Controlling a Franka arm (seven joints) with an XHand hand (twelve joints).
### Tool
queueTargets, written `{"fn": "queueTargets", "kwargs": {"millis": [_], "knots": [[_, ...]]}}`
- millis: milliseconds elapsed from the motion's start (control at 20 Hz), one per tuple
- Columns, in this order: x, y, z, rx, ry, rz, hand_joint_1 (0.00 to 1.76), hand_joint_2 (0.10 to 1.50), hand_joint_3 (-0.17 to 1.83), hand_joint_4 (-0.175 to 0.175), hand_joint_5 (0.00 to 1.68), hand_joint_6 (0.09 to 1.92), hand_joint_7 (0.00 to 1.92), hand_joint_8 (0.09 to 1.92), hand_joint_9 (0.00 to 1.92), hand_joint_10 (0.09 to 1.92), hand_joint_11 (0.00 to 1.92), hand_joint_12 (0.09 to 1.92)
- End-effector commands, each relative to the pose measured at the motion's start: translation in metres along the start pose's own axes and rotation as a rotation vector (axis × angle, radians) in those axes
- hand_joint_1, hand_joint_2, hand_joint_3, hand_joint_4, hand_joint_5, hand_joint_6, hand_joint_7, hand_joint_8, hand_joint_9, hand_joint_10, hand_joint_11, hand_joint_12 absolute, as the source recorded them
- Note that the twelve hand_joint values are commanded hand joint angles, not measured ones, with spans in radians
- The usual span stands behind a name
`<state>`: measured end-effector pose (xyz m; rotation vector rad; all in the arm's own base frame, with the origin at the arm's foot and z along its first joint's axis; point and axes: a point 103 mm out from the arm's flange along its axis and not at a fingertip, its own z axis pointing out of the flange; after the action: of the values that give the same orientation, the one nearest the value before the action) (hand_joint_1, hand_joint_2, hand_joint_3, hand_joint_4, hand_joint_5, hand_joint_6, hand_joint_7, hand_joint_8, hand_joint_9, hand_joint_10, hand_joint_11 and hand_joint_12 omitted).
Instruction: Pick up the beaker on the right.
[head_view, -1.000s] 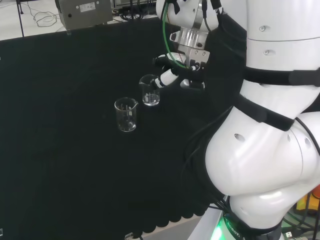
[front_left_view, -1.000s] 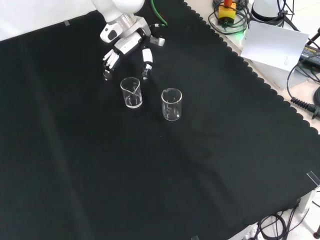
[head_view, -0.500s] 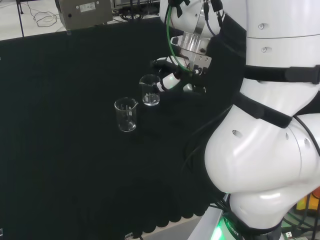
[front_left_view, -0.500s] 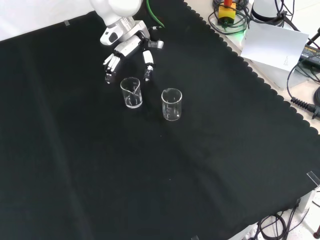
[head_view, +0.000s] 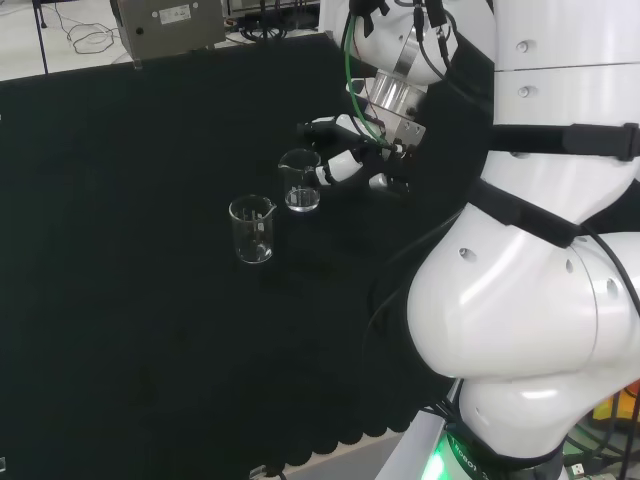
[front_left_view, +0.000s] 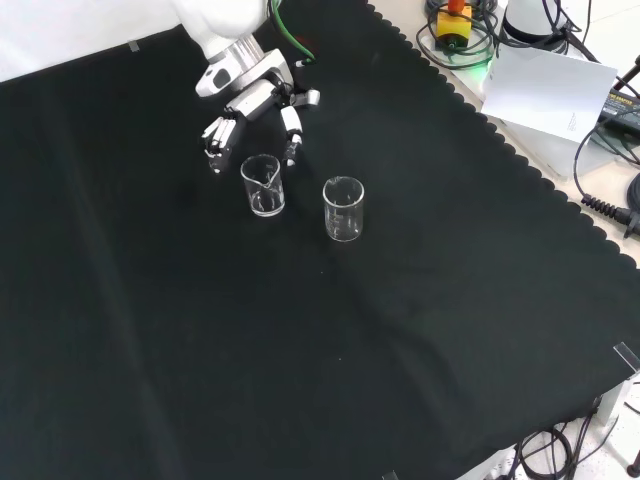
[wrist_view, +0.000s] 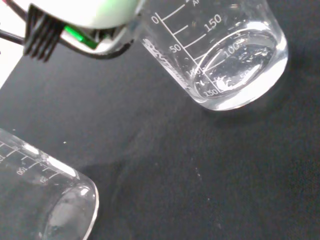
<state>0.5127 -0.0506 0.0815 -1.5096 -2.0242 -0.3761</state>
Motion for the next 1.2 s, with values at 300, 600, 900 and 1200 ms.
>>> {"fn": "queueTargets", "kwargs": {"millis": [300,600,900,1200], "knots": [[-0.004,0.011,0.014,-0.037,0.081,-0.063,0.96,0.48,0.66,-0.020,0.59,0.19,0.36,0.66,0.49,0.59,0.05,1.38],[-0.009,0.016,0.025,-0.023,0.126,-0.077,0.99,0.46,0.68,-0.022,0.43,0.68,0.39,0.67,0.52,0.57,0.07,1.37],[-0.010,0.018,0.033,-0.047,0.187,-0.083,1.02,0.46,0.69,-0.022,0.42,0.74,0.40,0.68,0.53,0.58,0.09,1.37],[-0.008,0.020,0.037,-0.074,0.237,-0.090,1.03,0.45,0.69,-0.024,0.38,0.73,0.42,0.69,0.56,0.58,0.10,1.37]]}}
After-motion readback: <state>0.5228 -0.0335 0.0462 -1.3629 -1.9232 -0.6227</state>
